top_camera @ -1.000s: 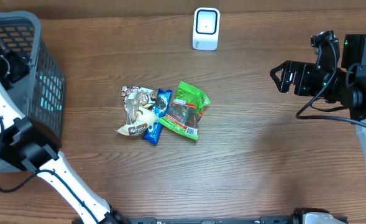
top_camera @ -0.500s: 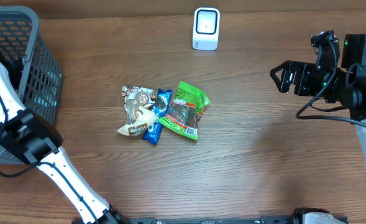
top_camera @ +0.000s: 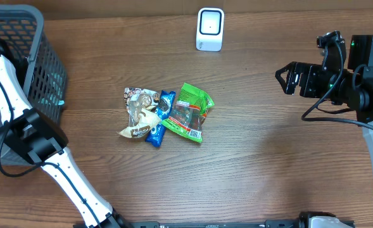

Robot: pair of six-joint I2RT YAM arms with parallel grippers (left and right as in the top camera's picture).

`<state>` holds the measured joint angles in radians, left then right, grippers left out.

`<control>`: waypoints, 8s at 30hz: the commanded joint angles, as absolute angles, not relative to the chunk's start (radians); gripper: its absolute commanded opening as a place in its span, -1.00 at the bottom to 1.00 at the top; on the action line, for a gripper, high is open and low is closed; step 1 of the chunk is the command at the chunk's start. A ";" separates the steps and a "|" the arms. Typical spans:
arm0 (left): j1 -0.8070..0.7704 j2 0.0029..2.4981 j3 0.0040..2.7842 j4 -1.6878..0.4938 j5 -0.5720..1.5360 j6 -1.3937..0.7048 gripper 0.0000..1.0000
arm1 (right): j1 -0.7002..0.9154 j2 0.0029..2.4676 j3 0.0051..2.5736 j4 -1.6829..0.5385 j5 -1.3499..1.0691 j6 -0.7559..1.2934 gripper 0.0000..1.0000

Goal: Scan the item barcode
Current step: 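Grasp the mint-green packet from the basket with the left gripper, then drop the mint-green packet in front of the other packets, then move the right gripper to the green packet and grasp it, then lift the green packet toward the white scanner with the right gripper, then hold the green packet over the white scanner with the right gripper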

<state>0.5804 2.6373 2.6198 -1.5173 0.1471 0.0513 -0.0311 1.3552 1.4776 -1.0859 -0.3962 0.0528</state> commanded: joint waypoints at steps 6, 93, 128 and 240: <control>0.569 2.638 2.640 -1.604 0.037 -0.072 -0.91 | -0.031 1.353 1.498 -1.083 -0.405 0.056 1.00; -0.200 1.778 1.948 -1.327 -0.003 -0.278 0.18 | 0.159 1.699 1.498 -1.085 -0.525 0.266 1.00; -0.091 1.780 1.950 -1.338 -0.093 -0.318 0.38 | 0.433 2.235 1.493 -0.628 -0.645 0.577 -0.93; -0.091 1.780 1.950 -1.338 -0.088 -0.318 0.99 | 0.497 2.181 1.553 0.657 0.057 -0.210 -0.93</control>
